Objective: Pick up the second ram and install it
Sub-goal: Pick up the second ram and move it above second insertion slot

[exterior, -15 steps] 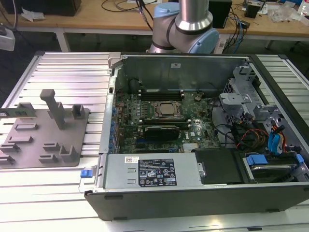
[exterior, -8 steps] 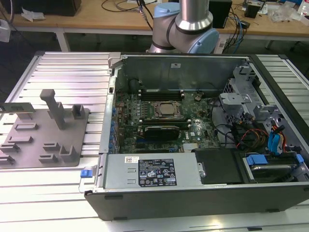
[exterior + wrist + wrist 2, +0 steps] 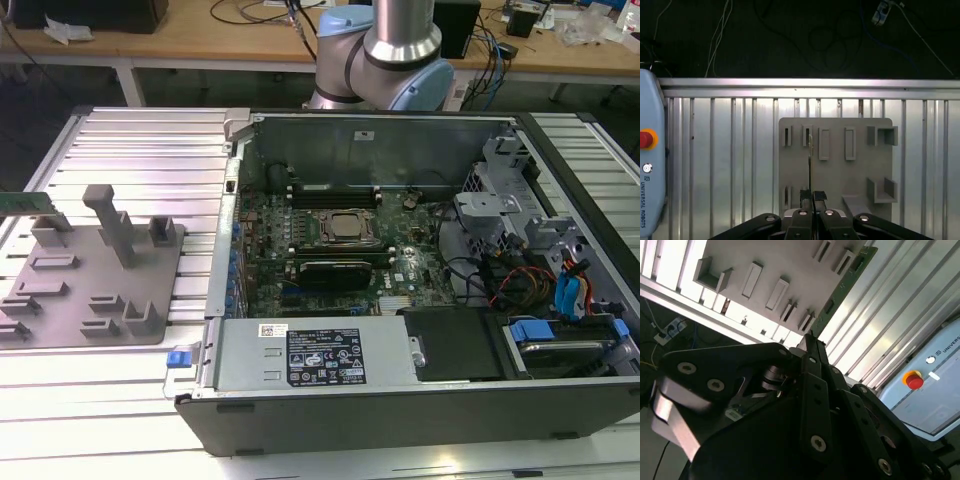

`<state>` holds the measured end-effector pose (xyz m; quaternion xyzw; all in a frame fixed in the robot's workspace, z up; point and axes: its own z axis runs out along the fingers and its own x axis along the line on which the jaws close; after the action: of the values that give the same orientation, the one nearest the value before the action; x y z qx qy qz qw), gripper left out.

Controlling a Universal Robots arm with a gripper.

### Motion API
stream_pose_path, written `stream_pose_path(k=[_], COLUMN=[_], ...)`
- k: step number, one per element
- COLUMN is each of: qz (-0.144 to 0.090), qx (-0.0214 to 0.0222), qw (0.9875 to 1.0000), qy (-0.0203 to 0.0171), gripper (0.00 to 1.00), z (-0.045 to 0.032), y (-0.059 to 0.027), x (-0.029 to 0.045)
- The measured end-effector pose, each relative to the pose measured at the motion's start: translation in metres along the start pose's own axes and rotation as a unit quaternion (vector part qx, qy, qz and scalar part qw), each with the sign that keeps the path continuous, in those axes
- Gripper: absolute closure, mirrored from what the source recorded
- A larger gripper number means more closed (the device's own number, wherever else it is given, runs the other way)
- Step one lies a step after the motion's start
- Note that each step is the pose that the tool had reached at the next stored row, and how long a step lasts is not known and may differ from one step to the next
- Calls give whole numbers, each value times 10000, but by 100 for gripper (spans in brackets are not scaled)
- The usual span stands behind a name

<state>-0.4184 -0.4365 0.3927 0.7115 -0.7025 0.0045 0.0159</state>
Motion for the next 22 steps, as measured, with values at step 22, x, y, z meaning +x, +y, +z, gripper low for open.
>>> stream_pose_path(k=[22], qz=[0], qx=[4], qw=[10000], qy=[-1], gripper=[91], z=[-702], y=[11], x=[20])
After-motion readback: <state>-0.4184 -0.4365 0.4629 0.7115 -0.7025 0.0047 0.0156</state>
